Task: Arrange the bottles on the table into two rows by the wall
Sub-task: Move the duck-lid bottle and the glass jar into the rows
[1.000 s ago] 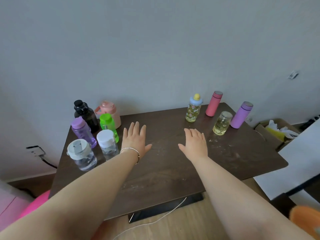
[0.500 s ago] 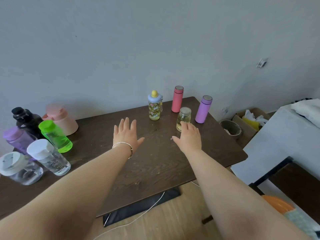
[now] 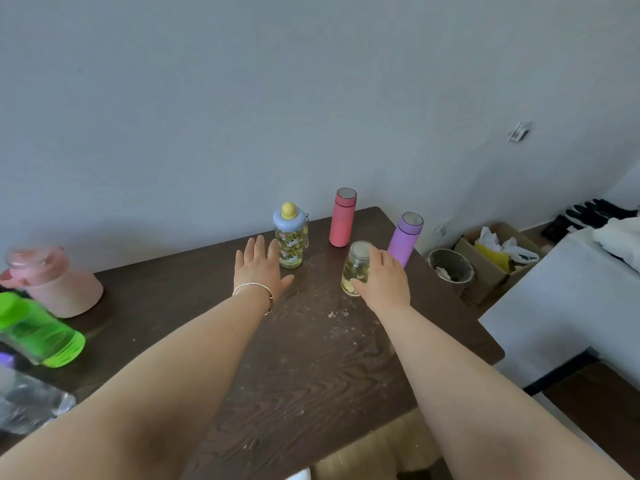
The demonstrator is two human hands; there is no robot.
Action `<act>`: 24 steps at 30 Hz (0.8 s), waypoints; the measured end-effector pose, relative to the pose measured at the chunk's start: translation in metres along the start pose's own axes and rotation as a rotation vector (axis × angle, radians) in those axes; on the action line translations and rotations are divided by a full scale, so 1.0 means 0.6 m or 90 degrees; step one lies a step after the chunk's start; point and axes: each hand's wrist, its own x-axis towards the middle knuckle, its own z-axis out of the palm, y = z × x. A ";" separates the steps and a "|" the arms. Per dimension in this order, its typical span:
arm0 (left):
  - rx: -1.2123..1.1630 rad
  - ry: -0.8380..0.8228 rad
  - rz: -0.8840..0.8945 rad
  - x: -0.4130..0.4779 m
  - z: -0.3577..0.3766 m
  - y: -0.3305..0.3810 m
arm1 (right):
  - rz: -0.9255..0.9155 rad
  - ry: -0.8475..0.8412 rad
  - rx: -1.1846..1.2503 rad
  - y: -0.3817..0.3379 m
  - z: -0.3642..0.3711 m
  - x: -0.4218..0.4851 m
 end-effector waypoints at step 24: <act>-0.542 -0.003 -0.279 0.230 0.129 0.037 | 0.074 -0.060 0.190 0.060 0.141 0.142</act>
